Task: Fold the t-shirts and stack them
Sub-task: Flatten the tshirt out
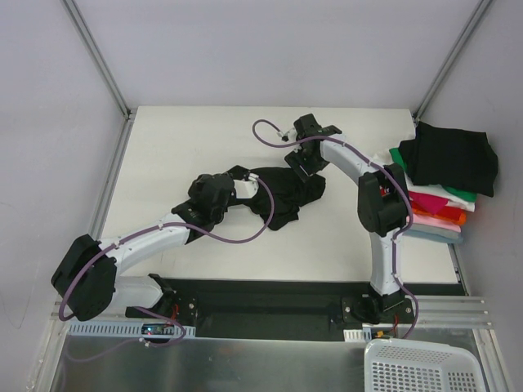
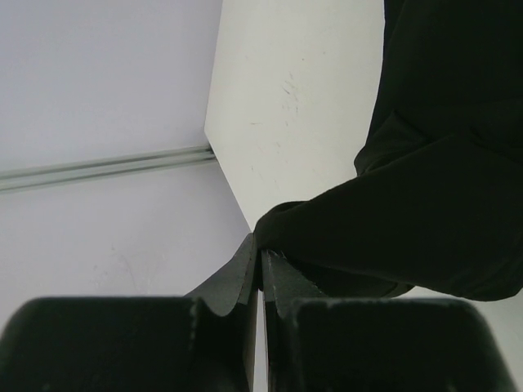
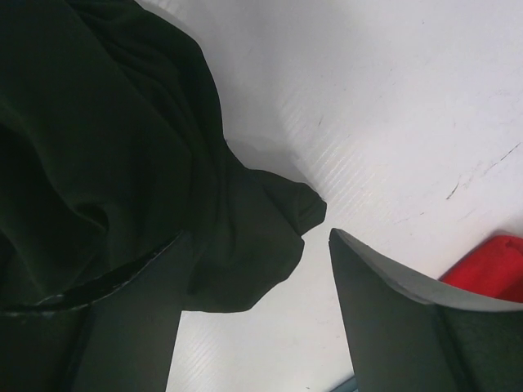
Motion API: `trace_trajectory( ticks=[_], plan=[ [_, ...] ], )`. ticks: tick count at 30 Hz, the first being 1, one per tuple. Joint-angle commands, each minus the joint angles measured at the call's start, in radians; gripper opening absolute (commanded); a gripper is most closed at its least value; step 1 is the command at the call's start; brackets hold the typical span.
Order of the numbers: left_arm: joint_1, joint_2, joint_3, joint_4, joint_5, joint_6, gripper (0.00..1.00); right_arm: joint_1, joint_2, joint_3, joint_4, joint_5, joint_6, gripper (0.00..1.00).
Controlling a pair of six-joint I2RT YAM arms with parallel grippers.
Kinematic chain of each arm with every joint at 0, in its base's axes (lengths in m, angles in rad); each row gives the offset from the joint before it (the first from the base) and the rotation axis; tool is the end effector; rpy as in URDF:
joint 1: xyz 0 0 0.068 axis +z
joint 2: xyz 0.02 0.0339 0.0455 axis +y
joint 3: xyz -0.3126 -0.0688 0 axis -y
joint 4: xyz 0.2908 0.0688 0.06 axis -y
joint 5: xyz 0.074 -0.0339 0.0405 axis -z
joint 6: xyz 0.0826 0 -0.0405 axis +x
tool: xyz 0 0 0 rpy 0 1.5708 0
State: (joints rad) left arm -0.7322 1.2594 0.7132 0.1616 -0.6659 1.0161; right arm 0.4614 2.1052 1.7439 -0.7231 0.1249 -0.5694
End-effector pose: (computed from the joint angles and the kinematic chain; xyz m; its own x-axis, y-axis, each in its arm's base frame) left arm 0.2815 -0.1845 0.2591 -0.0621 0.9546 -0.2912 0.2898 0.2964 0.9100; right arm 0.4929 0.2336 0.1980 -0.4567 -0.8244 -0.3343 -0.7549 0.5579 -0.3448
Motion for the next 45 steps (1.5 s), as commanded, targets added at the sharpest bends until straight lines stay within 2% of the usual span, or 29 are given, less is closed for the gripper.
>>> trace_trajectory(
  ticks=[1, 20, 30, 34, 37, 38, 40, 41, 42, 45],
  plan=[
    [-0.004, -0.014, -0.008, 0.006, -0.028, -0.021, 0.00, -0.007, 0.007, 0.006, -0.004, -0.018, -0.014, 0.71],
    [-0.004, -0.025, -0.041, 0.001, -0.026, -0.050, 0.00, -0.038, 0.041, 0.009, -0.004, -0.022, -0.026, 0.64],
    [-0.006, -0.037, -0.058, -0.008, -0.023, -0.073, 0.00, -0.038, 0.070, 0.035, -0.018, -0.083, -0.023, 0.61],
    [-0.006, -0.043, -0.067, -0.013, -0.023, -0.090, 0.00, -0.038, 0.085, 0.051, -0.022, -0.111, -0.027, 0.53],
    [-0.007, -0.048, -0.073, -0.017, -0.026, -0.097, 0.00, -0.038, 0.101, 0.065, -0.025, -0.116, -0.029, 0.43],
    [-0.009, -0.048, -0.075, -0.019, -0.027, -0.099, 0.00, -0.038, 0.104, 0.069, -0.029, -0.116, -0.029, 0.34],
    [-0.009, -0.051, -0.075, -0.022, -0.029, -0.099, 0.00, -0.036, 0.111, 0.078, -0.030, -0.116, -0.029, 0.22],
    [-0.010, -0.051, -0.075, -0.022, -0.031, -0.099, 0.00, -0.038, 0.110, 0.080, -0.032, -0.116, -0.029, 0.09],
    [-0.010, -0.049, -0.074, -0.023, -0.031, -0.100, 0.00, -0.038, 0.108, 0.080, -0.032, -0.116, -0.027, 0.02],
    [-0.010, -0.049, -0.067, -0.025, -0.031, -0.109, 0.00, -0.038, 0.099, 0.071, -0.035, -0.103, -0.027, 0.01]
  ],
)
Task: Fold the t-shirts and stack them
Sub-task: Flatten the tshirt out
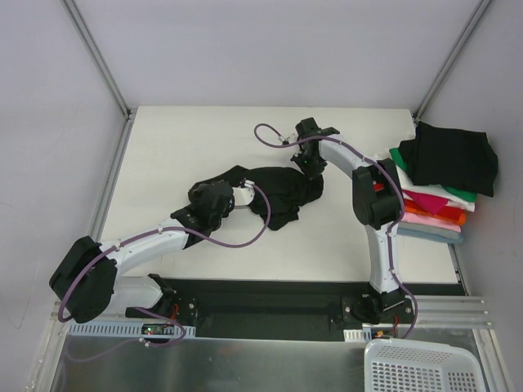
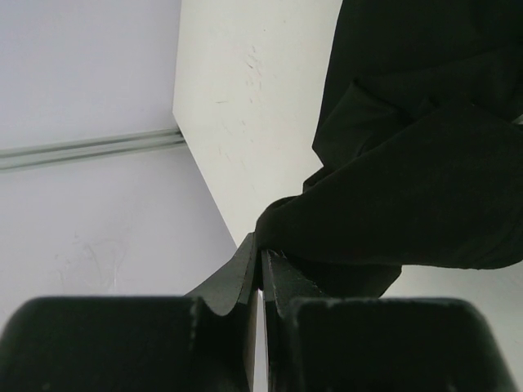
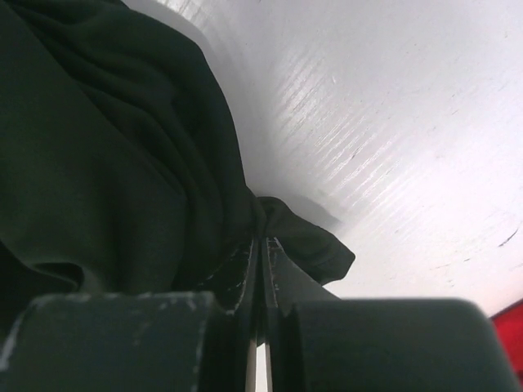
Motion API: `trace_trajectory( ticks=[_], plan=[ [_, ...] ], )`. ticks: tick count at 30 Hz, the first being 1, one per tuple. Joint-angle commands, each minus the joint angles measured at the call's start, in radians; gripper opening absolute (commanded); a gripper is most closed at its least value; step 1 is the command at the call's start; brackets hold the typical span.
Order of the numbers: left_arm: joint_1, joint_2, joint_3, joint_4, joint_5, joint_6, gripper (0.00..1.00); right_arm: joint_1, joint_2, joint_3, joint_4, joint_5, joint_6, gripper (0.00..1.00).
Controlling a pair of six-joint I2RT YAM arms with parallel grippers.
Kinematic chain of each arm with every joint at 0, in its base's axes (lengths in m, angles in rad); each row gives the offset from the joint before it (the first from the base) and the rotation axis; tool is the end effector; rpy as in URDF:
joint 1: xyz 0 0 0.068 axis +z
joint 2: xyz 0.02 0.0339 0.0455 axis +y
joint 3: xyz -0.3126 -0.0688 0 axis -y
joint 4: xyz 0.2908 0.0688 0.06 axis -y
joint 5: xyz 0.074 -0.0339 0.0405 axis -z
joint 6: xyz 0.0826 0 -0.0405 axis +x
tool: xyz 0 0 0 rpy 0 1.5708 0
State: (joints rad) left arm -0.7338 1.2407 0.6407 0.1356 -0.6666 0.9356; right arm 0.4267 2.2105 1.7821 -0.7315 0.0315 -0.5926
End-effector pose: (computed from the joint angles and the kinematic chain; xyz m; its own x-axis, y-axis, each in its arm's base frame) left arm 0.2694 -0.1742 0.2323 -0.1042 0.9458 -0.3076 0.3364 0.3245 0.8840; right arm 0.5096 0.2288 0.1545 -0.4676 -0.8258 -0.3152 -0.7998 0.5471 -0.2470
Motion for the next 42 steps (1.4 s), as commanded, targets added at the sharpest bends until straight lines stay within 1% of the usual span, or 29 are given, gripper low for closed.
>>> trace_trajectory(
  ticks=[1, 4, 8, 10, 14, 16, 17, 20, 25, 32, 35, 40, 42],
  plan=[
    [-0.009, -0.027, 0.008, 0.001, -0.028, -0.034, 0.00, -0.002, -0.018, 0.028, -0.029, -0.002, -0.003, 0.01],
    [-0.009, -0.014, 0.022, 0.002, -0.033, -0.053, 0.00, 0.000, -0.043, 0.010, -0.035, 0.033, -0.001, 0.01],
    [0.004, 0.008, 0.097, 0.007, -0.045, -0.072, 0.00, -0.002, -0.128, -0.006, -0.074, 0.102, 0.004, 0.01],
    [0.030, 0.016, 0.137, 0.025, -0.048, -0.063, 0.00, -0.002, -0.173, -0.024, -0.083, 0.120, 0.005, 0.01],
    [0.102, 0.022, 0.273, 0.058, -0.031, -0.017, 0.00, -0.005, -0.287, -0.024, -0.121, 0.206, 0.001, 0.01],
    [0.151, 0.028, 0.316, 0.068, -0.018, -0.003, 0.00, -0.011, -0.353, -0.015, -0.129, 0.249, -0.012, 0.01],
    [0.163, 0.029, 0.354, 0.070, -0.013, 0.009, 0.00, -0.014, -0.371, -0.007, -0.140, 0.261, -0.015, 0.01],
    [0.198, 0.040, 0.405, 0.096, -0.005, 0.037, 0.00, -0.031, -0.431, 0.020, -0.167, 0.304, -0.024, 0.01],
    [0.208, 0.042, 0.419, 0.145, -0.008, 0.077, 0.00, -0.055, -0.512, 0.027, -0.178, 0.367, -0.047, 0.01],
    [0.270, 0.049, 0.424, 0.162, -0.005, 0.052, 0.00, -0.106, -0.560, 0.045, -0.193, 0.430, -0.062, 0.01],
    [0.310, 0.049, 0.427, 0.163, 0.002, 0.040, 0.00, -0.132, -0.566, 0.079, -0.198, 0.449, -0.076, 0.01],
    [0.385, 0.068, 0.444, 0.164, 0.021, 0.009, 0.00, -0.180, -0.546, 0.201, -0.227, 0.472, -0.093, 0.01],
    [0.399, 0.069, 0.444, 0.156, 0.035, -0.015, 0.00, -0.196, -0.545, 0.223, -0.227, 0.473, -0.099, 0.01]
  ],
)
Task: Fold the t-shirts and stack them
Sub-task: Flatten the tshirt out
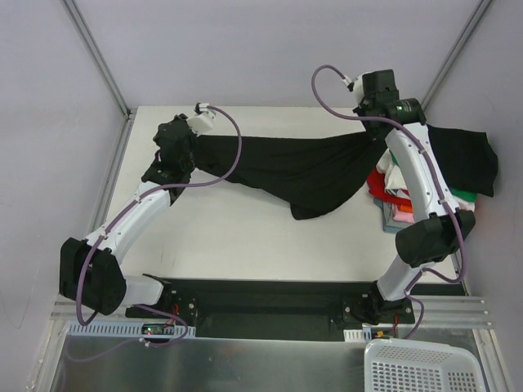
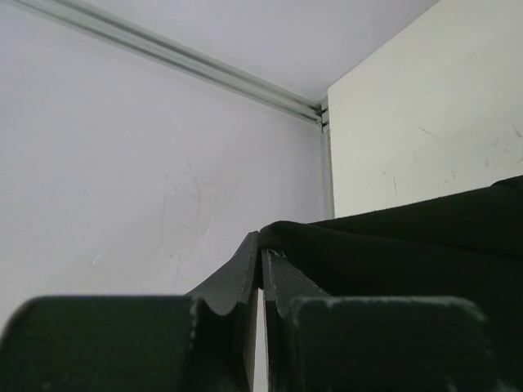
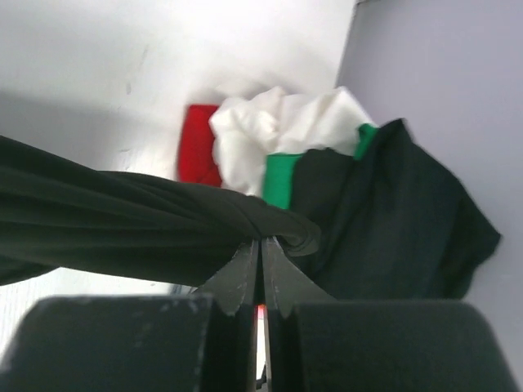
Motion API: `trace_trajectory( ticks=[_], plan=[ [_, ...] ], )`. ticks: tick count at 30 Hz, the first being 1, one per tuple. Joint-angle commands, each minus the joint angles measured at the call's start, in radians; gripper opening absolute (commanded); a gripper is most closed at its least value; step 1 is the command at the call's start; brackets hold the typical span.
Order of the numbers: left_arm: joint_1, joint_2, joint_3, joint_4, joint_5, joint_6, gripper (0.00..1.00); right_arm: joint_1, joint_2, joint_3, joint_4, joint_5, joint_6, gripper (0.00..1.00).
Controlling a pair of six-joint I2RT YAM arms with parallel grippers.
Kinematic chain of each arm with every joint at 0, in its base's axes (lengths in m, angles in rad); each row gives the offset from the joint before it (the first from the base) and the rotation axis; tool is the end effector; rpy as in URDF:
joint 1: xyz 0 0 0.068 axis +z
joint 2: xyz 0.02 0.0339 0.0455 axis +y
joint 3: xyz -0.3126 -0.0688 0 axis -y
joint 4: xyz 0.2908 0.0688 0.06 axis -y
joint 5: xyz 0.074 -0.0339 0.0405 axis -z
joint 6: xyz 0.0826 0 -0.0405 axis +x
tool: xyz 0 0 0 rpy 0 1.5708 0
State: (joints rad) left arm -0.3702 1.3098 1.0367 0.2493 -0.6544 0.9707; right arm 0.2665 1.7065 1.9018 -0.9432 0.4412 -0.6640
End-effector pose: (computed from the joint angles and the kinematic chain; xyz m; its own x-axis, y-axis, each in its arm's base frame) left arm 0.3678 -0.0888 0.3915 -0.2438 0.7970 -0.5526 -0.1399 0.5349 0.8332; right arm 0.4385 0.0831 0.4374 -0.5561 -0.7294 -0.3984 -0.3540 0.6415 -0.6805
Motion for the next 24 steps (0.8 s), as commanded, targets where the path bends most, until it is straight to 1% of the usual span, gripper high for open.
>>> trace_trajectory(
  ticks=[1, 7, 15, 19, 24],
  plan=[
    [0.045, 0.005, 0.046, 0.038, 0.024, -0.055, 0.00, -0.041, -0.041, 0.120, -0.017, 0.071, -0.031, 0.01],
    [0.066, 0.037, 0.065, 0.045, 0.027, -0.056, 0.00, -0.064, -0.033, 0.164, -0.002, 0.100, -0.055, 0.01],
    [0.080, 0.077, 0.129, 0.048, 0.038, -0.105, 0.00, -0.079, 0.008, 0.290, 0.017, 0.102, -0.068, 0.01],
    [0.079, 0.082, 0.144, 0.050, 0.047, -0.122, 0.00, -0.079, 0.013, 0.298, 0.043, 0.091, -0.080, 0.01],
    [0.079, 0.077, 0.148, 0.048, 0.053, -0.122, 0.00, -0.079, 0.021, 0.260, 0.043, 0.064, -0.063, 0.01]
  ],
)
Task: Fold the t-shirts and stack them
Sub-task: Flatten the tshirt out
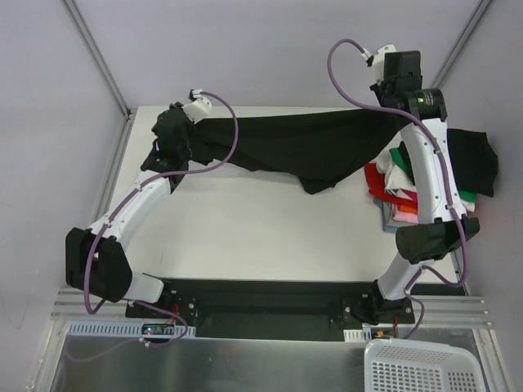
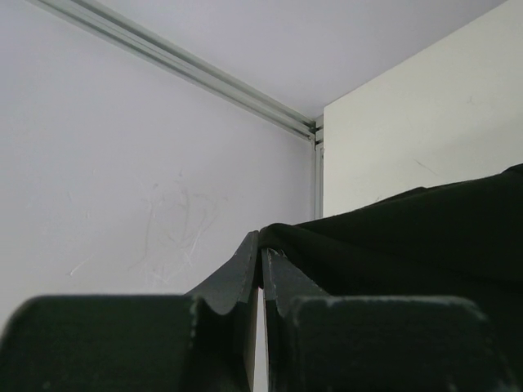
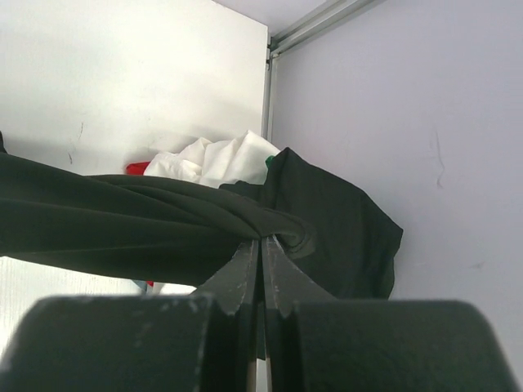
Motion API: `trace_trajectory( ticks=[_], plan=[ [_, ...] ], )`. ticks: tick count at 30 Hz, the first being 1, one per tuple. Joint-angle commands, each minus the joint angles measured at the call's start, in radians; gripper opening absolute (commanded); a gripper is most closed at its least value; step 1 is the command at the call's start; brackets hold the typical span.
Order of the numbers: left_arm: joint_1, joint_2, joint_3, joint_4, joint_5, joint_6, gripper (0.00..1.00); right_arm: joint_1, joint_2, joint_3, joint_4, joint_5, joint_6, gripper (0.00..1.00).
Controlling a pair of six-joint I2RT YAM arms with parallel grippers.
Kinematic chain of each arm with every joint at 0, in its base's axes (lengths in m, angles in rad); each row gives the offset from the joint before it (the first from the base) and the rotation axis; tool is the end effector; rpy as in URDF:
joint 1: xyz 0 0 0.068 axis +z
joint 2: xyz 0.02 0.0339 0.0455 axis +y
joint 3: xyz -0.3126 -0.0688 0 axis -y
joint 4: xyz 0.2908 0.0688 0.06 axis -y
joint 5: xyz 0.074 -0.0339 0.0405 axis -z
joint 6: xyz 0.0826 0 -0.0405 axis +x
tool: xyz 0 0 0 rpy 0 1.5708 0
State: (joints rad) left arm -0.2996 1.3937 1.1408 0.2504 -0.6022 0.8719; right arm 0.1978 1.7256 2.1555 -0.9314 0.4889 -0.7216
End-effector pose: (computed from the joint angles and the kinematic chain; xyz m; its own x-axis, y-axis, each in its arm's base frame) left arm 0.3994 -0.0744 0.4062 -0.2297 0.7312 -0.6423 -0.1899 0.6136 0.7665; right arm 0.4355 0.0477 0.5275 -0.5060 -0.6962 -0.5092 -0.1385 0.6482 -0.7487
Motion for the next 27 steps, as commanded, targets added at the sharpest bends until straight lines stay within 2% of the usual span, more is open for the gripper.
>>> trace_trajectory(
  ticks=[1, 6, 13, 20, 27],
  plan=[
    [0.010, -0.009, 0.043, 0.041, 0.002, -0.021, 0.00, -0.011, 0.008, -0.003, 0.029, 0.011, -0.004, 0.01],
    [0.007, -0.057, 0.010, 0.012, 0.025, -0.019, 0.00, -0.011, 0.026, -0.031, 0.014, -0.019, 0.011, 0.01],
    [0.005, -0.206, -0.098, -0.003, 0.045, 0.022, 0.00, 0.000, -0.069, -0.146, -0.021, -0.072, 0.040, 0.01],
    [0.004, -0.464, -0.180, -0.051, 0.085, 0.024, 0.00, 0.014, -0.325, -0.336, 0.036, -0.157, 0.047, 0.01],
    [-0.013, -0.660, -0.213, -0.293, 0.202, -0.068, 0.00, 0.051, -0.566, -0.460, -0.006, -0.259, 0.063, 0.01]
  ],
)
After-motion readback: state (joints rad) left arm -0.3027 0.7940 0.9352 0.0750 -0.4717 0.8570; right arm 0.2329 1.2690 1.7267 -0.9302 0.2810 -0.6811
